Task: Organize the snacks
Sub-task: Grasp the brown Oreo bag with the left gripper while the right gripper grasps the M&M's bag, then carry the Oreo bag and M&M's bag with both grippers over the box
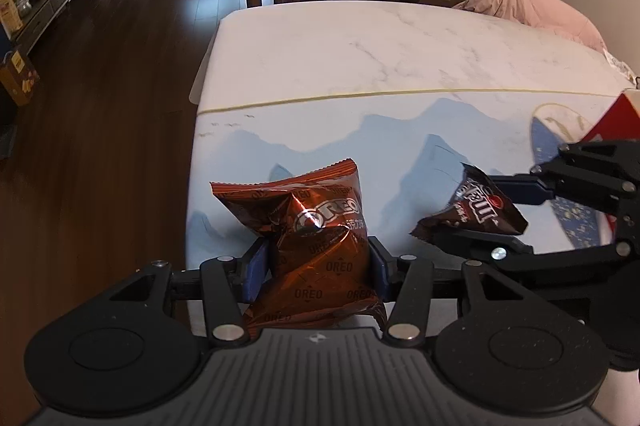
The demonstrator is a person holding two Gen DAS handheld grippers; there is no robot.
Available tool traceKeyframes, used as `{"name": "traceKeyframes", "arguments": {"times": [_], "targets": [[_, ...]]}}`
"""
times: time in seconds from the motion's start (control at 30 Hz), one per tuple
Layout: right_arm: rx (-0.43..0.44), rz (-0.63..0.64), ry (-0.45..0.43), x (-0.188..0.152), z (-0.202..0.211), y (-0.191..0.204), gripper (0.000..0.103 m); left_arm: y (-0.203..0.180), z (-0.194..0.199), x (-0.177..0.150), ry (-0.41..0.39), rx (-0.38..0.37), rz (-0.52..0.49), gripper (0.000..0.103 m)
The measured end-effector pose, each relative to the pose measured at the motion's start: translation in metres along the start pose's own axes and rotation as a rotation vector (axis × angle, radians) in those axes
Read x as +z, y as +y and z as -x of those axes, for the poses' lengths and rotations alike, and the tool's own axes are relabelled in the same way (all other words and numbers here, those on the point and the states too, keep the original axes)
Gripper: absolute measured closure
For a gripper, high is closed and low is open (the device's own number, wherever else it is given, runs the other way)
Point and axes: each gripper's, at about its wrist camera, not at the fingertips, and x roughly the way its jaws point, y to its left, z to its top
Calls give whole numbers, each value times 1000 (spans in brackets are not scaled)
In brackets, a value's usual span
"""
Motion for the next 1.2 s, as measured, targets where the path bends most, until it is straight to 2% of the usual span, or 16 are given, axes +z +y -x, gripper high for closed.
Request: {"name": "traceKeyframes", "arguments": {"times": [0.27,0.57,0.9,1.2], "targets": [[-18,-77,-29,-23,67,-7,66,-32,46,-18,-42,-57,-10,53],[-80,-195,-92,-52,145,-30,66,-86,99,-24,-95,-120,-63,52],[-120,-248,-182,-89,212,-79,66,-173,138,-27,-166,-157,-137,52],[-167,-277,-217,-126,248,-137,66,-260,144,-18,-185,-171,-185,52]]}}
